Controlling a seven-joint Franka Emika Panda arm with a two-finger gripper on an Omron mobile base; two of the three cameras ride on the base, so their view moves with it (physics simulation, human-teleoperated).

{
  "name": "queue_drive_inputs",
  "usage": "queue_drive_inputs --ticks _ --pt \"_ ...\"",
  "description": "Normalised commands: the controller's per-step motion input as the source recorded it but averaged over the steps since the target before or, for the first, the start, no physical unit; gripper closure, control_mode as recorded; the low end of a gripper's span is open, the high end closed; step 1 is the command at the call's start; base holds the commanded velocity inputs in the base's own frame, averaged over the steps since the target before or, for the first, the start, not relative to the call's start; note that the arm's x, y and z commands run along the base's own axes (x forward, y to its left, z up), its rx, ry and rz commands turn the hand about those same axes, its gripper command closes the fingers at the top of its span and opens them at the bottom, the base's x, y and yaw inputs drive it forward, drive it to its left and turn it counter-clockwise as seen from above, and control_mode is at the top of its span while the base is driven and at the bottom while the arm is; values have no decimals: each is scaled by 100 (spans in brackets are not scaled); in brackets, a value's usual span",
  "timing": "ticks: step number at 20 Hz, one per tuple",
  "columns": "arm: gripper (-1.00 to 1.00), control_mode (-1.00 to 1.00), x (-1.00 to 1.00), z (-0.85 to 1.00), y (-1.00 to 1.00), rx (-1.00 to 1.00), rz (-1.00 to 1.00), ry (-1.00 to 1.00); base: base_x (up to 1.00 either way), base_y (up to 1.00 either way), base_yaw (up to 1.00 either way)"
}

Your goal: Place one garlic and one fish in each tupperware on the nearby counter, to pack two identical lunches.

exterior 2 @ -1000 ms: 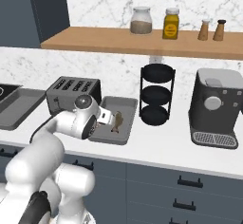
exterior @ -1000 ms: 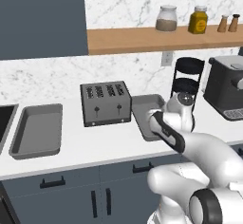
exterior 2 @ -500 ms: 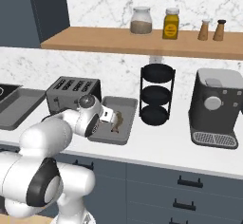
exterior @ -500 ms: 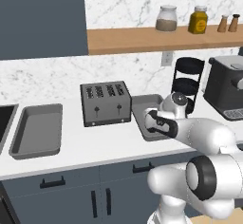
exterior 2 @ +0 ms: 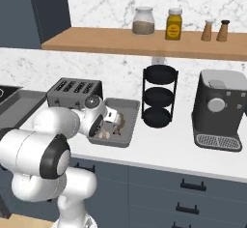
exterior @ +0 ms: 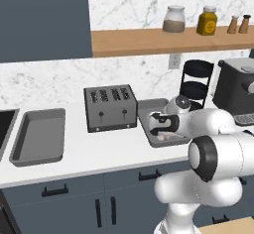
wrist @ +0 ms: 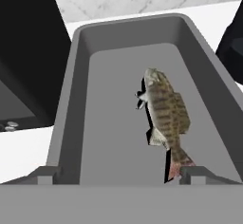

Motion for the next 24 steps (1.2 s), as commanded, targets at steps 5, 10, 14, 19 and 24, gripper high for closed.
queue_drive_inputs --ticks 5,10,14,19,24 --pt "-100 -100 -52 39 0 0 0 -5 0 0 0" --pt "-100 -100 -74 96 -12 0 0 -1 0 0 0" --pt "-100 -100 -69 100 -12 0 0 0 0 0 0" --pt "-100 -100 -95 63 -5 0 0 13 0 0 0" --pt "-100 -100 -100 6 0 0 0 37 0 0 0"
